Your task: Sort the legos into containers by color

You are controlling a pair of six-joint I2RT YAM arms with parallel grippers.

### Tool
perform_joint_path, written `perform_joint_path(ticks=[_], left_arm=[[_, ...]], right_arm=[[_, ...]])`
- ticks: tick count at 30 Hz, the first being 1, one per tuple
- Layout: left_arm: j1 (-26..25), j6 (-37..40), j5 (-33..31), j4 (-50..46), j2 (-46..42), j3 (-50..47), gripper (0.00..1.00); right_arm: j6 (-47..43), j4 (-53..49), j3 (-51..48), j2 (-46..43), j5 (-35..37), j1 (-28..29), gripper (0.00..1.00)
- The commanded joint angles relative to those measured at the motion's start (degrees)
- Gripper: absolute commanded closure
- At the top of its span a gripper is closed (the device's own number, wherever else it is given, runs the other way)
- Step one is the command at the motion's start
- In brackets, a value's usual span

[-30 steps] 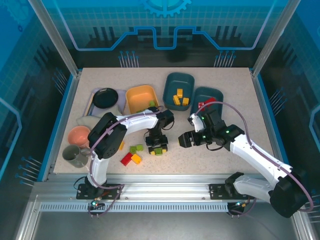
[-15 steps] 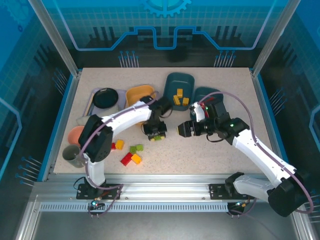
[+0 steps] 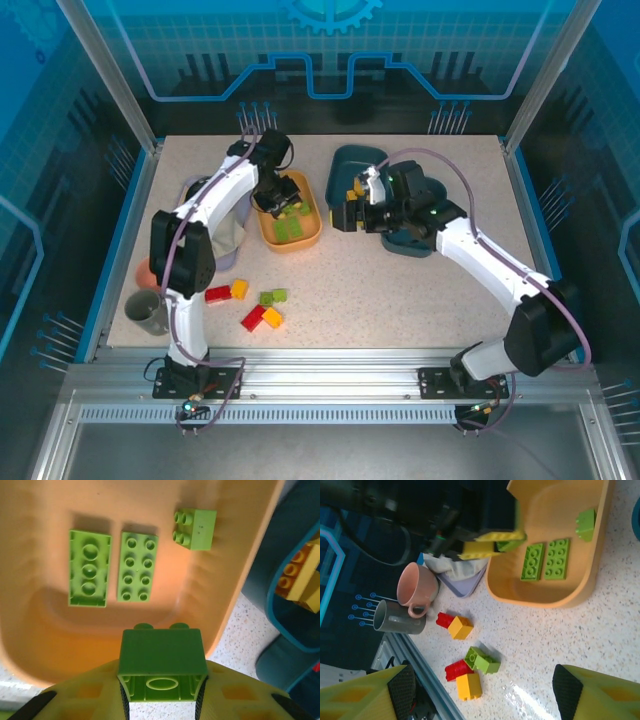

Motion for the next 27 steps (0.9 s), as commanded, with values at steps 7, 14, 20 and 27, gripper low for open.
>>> perform_joint_path(ticks=[7, 14, 20, 27], left_arm=[[-0.09, -1.28, 7.56, 2.96, 10.56, 5.03, 0.66], [-0.06, -1.87, 9.85, 4.09, 12.48, 5.02, 0.60], [0.00, -1.83, 8.44, 2.23, 10.81, 5.61, 0.41], [-0.09, -2.19, 3.10, -0.58, 3.21, 5.66, 0.33]], right_arm=[[1.13, 0.35, 2.33, 3.27, 0.09, 0.45, 0.24], [1.22, -0.26, 2.58, 4.94, 0.42, 0.59, 0.24], [-0.09, -1.91, 3.61, 5.81, 1.76, 1.22, 0.24], [-4.47, -5.62, 5.62, 5.37, 6.03, 3.39, 0.25]])
